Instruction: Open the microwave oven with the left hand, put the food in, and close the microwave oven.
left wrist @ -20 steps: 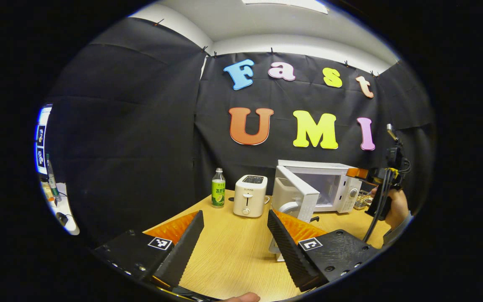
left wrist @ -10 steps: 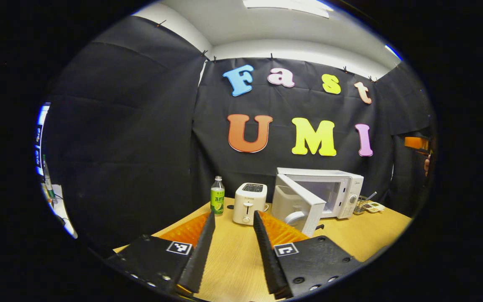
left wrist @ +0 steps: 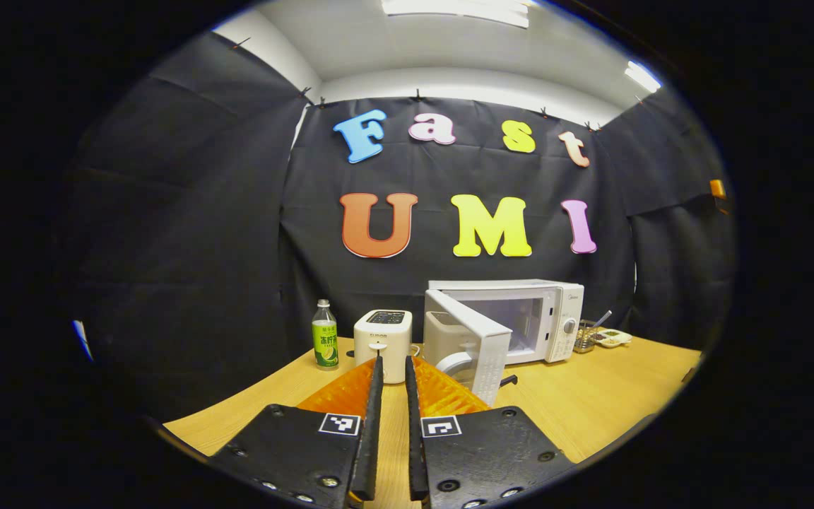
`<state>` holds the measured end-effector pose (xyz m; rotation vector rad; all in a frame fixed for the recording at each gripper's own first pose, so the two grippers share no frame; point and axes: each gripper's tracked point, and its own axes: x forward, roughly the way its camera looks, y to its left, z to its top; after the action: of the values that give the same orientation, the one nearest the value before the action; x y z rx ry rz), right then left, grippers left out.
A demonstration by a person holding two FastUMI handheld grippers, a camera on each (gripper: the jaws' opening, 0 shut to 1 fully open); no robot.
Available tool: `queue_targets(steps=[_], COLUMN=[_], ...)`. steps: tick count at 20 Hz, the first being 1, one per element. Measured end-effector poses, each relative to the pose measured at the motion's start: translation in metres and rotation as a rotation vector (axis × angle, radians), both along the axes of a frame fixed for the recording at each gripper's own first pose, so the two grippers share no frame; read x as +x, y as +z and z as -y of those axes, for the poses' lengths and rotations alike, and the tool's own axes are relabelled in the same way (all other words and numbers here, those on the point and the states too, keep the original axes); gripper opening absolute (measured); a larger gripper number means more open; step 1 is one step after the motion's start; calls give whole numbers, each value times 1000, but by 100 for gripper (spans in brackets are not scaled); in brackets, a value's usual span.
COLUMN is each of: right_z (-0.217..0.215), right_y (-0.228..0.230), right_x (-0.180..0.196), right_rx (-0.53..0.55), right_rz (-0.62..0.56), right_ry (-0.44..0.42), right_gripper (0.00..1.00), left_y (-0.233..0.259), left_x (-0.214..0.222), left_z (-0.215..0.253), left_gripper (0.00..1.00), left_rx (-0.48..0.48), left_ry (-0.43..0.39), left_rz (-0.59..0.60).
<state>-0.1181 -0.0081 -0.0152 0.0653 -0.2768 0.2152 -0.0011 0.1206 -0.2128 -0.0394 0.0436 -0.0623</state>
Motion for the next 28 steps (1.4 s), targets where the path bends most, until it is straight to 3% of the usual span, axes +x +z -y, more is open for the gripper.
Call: queue_targets(steps=[1, 2, 3, 4, 5, 6, 7, 11, 12, 28], right_z=[6, 8, 11, 12, 13, 13, 12, 8, 9, 29], right_y=[0, 1, 0, -1, 0, 0, -1, -6, -8, -23], right_x=[-6, -10, -13, -15, -18, -19, -18, -14, -13, 13], right_rx=[-1, -4, -10, -15, -15, -15, -18, -5, -3, -10], right_rz=[6, 11, 9, 8, 9, 10, 7, -10, -14, -47], right_ry=[-9, -15, -17, -18, -15, -13, -10, 16, 13, -13], right_gripper=[100, 100, 90, 90, 100, 100, 90, 91, 100, 100], left_y=[-12, -20, -22, -26, -30, -36, -36, -53, -56, -64], left_x=[2, 1, 5, 10, 14, 19, 22, 31, 32, 65], left_z=[9, 20, 25, 29, 34, 30, 31, 43, 49, 129], left_gripper=[0, 0, 0, 0, 0, 0, 0, 0, 0, 0], left_rx=[-1, -9, -7, -7, -8, 3, -7, -64, -79, -78], left_ry=[-23, -48, -56, -68, -79, -62, -55, -96, -108, -258], left_rz=[-30, -53, -57, -64, -76, -89, -98, -132, -139, -146])
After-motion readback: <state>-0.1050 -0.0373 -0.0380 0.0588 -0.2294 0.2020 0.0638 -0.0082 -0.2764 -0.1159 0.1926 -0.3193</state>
